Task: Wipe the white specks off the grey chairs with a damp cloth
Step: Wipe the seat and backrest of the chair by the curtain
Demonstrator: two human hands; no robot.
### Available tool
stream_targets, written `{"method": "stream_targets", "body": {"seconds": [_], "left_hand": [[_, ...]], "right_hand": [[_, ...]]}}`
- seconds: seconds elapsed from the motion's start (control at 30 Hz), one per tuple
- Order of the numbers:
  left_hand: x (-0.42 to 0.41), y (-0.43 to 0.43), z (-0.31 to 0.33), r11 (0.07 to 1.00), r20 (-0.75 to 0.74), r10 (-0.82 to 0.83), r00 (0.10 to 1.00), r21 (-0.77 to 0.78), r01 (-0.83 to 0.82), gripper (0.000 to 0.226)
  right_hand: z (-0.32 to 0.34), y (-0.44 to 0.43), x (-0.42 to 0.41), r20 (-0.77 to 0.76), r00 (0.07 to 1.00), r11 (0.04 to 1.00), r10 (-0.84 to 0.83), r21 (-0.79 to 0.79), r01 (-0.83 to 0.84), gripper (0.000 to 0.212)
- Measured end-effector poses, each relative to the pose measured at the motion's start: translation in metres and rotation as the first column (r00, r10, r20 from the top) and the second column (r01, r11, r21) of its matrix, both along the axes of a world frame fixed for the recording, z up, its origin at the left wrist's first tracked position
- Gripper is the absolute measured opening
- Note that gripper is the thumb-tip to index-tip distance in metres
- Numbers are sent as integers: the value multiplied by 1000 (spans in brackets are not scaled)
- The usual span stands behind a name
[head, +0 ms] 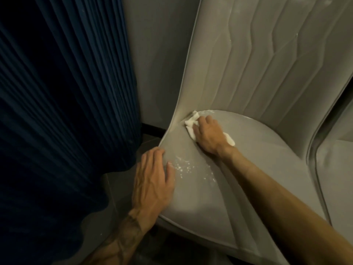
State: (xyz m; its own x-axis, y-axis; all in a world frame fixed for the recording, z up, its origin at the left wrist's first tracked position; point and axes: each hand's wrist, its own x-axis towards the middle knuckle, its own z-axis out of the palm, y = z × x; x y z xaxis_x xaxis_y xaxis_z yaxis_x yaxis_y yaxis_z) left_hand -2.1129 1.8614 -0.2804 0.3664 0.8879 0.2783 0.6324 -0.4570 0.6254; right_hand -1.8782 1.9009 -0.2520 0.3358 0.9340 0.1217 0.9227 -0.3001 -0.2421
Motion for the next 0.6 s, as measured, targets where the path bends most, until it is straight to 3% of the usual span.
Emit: {"method": "stream_targets", "body": {"seconds": [0.17,0.23,0.4,0.6], "left_hand": [[-3,0,2,1000,8,-10,1000,2,10,45],[-3,-1,1,1000,4,0,1000,3,0,44],[-1,1,-1,999,3,-2,1000,43,2,42],[-1,3,-6,998,-9,8,1000,62,-7,39]], "right_hand": [[-8,-40,-53,-76,929,932,362,57,-359,25],[2,-46,-31,-42,951,952,305,15,-304,27],[5,-75,-1,27,993,993,-116,-10,116,31],[-1,-95,-71,-71,993,995,96,24,-95,27]]}}
